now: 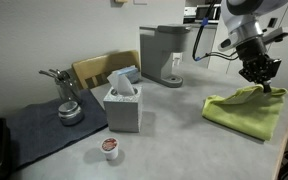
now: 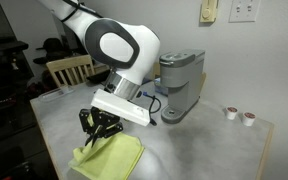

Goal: Fold the towel

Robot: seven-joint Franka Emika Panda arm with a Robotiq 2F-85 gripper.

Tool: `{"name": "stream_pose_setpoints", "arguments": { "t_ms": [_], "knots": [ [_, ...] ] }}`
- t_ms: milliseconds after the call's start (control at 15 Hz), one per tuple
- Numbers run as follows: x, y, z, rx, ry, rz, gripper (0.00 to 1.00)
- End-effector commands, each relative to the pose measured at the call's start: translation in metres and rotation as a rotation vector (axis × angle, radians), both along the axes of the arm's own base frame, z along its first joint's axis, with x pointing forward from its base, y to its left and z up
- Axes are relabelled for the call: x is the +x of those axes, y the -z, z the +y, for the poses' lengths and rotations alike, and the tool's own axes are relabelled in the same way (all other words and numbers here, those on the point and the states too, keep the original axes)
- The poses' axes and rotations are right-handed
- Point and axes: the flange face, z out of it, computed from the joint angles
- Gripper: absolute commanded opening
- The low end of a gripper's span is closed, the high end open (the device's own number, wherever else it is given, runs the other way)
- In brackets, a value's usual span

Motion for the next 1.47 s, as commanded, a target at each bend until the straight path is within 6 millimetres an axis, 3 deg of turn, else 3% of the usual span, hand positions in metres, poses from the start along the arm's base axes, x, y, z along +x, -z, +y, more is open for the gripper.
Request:
{"name": "stream_pose_setpoints", "arguments": {
  "t_ms": [0, 133, 667, 933, 1400],
  "knots": [
    [0.005, 0.003, -0.014, -0.007, 0.038, 0.019, 0.34],
    [0.006, 0.004, -0.017, -0.013, 0.050, 0.020, 0.42],
    [0.007, 0.005, -0.028, -0.020, 0.084, 0.022, 0.98],
    [0.005, -0.018, -0.040, -0.089, 0.142, 0.013, 1.00],
    [0.001, -0.085, -0.061, -0.462, 0.318, -0.047, 1.00]
  ]
}}
